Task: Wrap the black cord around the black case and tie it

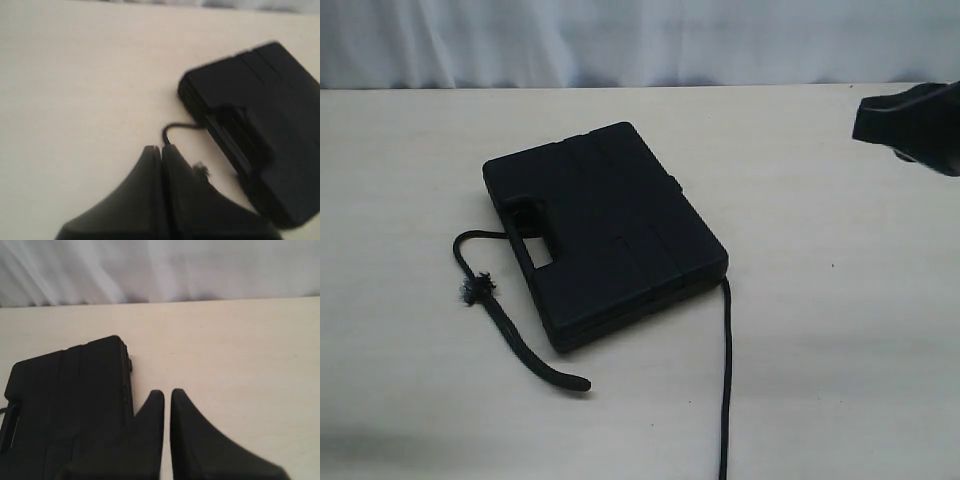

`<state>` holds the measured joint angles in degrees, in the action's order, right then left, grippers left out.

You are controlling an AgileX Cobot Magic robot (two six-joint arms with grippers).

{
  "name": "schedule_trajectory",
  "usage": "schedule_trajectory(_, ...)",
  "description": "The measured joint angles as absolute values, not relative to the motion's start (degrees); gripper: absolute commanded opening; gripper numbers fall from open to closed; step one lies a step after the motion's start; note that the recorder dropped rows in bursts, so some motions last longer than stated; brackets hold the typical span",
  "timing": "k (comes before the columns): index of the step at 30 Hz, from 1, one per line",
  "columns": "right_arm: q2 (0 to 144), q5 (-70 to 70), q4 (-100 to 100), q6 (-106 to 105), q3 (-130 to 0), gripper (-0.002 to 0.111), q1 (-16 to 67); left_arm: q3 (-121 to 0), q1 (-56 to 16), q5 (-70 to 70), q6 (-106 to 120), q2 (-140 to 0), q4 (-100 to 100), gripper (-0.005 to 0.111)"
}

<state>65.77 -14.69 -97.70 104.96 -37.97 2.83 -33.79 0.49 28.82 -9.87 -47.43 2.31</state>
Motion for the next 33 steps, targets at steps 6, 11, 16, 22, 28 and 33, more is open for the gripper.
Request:
schedule_trajectory(6,69.76,-16.84,-99.43,100.91,-38.83,0.004,2.83,-38.08,-4.06,36.68,0.0,-56.15,9.9,0.0)
schedule_trajectory(11,69.09,-10.09,-99.89,91.7,-42.36,0.004,5.46,-38.32,-5.51,36.91,2.17,-56.99,11.46,0.0)
schedule_trajectory(16,70.55,24.95,-100.56,82.71,-45.62,0.004,12.97,-38.32,-5.51,36.91,5.05,-56.99,12.56,0.0)
schedule_trajectory(22,80.03,36.8,-59.38,40.83,-51.53,0.004,14.06,-38.32,-5.51,36.91,9.73,-56.99,15.72,0.0)
schedule_trajectory(28,90.68,41.28,10.02,-15.7,-55.63,0.004,14.93,-38.6,-5.6,39.81,27.19,-58.63,34.39,0.0)
schedule_trajectory(33,91.6,41.82,22.92,-25.08,-56.1,0.004,14.96,-40.81,-5.6,41.82,30.42,-66.7,38.55,0.007)
